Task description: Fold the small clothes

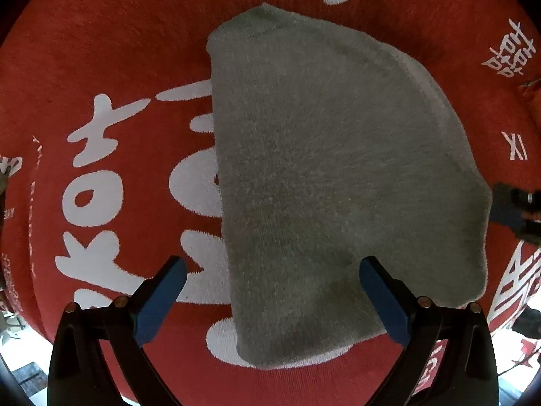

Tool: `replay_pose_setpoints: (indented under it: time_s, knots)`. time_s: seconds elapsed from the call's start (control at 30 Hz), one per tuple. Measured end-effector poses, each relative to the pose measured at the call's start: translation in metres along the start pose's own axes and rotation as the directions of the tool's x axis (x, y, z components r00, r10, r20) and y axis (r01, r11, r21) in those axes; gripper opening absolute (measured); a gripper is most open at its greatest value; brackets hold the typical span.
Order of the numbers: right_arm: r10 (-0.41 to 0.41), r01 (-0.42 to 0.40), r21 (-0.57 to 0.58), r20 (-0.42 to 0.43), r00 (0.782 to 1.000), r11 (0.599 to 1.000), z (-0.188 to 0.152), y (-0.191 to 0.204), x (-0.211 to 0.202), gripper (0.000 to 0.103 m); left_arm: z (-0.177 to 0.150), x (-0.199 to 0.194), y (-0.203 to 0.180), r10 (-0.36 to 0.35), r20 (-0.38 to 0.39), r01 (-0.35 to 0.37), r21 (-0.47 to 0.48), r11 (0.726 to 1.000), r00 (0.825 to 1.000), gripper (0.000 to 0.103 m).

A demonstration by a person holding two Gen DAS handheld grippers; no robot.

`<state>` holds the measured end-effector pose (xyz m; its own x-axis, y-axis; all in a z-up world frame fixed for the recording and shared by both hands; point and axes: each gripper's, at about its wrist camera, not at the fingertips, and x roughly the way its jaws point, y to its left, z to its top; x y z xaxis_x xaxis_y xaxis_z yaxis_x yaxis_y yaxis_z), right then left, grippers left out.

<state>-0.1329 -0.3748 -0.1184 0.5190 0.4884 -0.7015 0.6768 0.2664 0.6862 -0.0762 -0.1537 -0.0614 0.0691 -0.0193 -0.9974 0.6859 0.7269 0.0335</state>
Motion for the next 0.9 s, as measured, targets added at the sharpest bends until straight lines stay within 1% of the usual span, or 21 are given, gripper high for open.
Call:
replay_pose_setpoints:
  time_s: [0.13, 0.2, 0.3, 0.37, 0.4, 0.47, 0.5, 0.57, 0.63, 0.8, 0.83, 0.9]
  knots:
    - [0.002, -0.002, 0.012, 0.014, 1.0, 1.0, -0.017, -0.006, -0.008, 0.063, -0.005, -0.007, 0.01, -0.011, 0.004, 0.011, -0.017, 1.0, 1.0, 0.102]
    - [0.011, -0.011, 0.019, 0.027, 1.0, 1.0, -0.023, -0.007, -0.011, 0.064, -0.009, -0.011, 0.014, -0.032, 0.003, 0.032, -0.025, 0.999, 0.999, 0.102]
    - [0.018, -0.019, 0.028, 0.043, 0.999, 0.999, -0.028, -0.01, -0.015, 0.07, -0.011, -0.01, 0.017, -0.085, -0.02, 0.084, -0.039, 0.996, 0.996, 0.102]
    - [0.009, -0.01, 0.022, 0.056, 0.998, 1.0, -0.03, -0.01, -0.018, 0.07, -0.008, -0.01, 0.018, -0.101, -0.031, 0.099, -0.045, 0.994, 0.994, 0.102]
    - [0.012, -0.013, 0.012, 0.069, 0.998, 1.0, -0.031, -0.009, -0.02, 0.072, -0.007, -0.01, 0.018, -0.099, -0.033, 0.097, -0.042, 0.994, 0.995, 0.102]
    - [0.02, -0.016, -0.035, 0.107, 0.994, 0.999, -0.033, -0.005, -0.028, 0.083, -0.006, -0.011, 0.016, -0.089, -0.032, 0.089, -0.026, 0.996, 0.995, 0.102]
    - [0.014, -0.006, -0.063, 0.125, 0.992, 0.998, -0.034, -0.001, -0.031, 0.085, -0.005, -0.012, 0.013, -0.087, -0.031, 0.086, -0.017, 0.996, 0.996, 0.102]
    - [-0.005, 0.018, -0.11, 0.117, 0.993, 0.994, -0.035, 0.006, -0.034, 0.085, -0.002, -0.015, 0.011, -0.089, -0.034, 0.089, -0.008, 0.996, 0.995, 0.102]
    - [-0.027, 0.04, -0.13, 0.099, 0.995, 0.991, -0.035, 0.009, -0.034, 0.085, 0.0, -0.014, 0.008, -0.09, -0.041, 0.09, 0.001, 0.996, 0.995, 0.102]
    - [-0.047, 0.053, -0.109, 0.065, 0.997, 0.993, -0.037, 0.009, -0.029, 0.085, 0.009, -0.008, 0.006, -0.066, -0.058, 0.066, -0.001, 0.998, 0.996, 0.102]
    - [-0.046, 0.052, -0.101, 0.063, 0.997, 0.993, -0.038, 0.007, -0.029, 0.085, 0.016, -0.005, 0.003, -0.058, -0.058, 0.058, 0.002, 0.998, 0.997, 0.102]
    - [-0.044, 0.049, -0.085, 0.057, 0.997, 0.995, -0.039, 0.002, -0.03, 0.085, 0.021, 0.002, -0.002, -0.019, -0.068, 0.02, 0.021, 1.0, 0.997, 0.102]
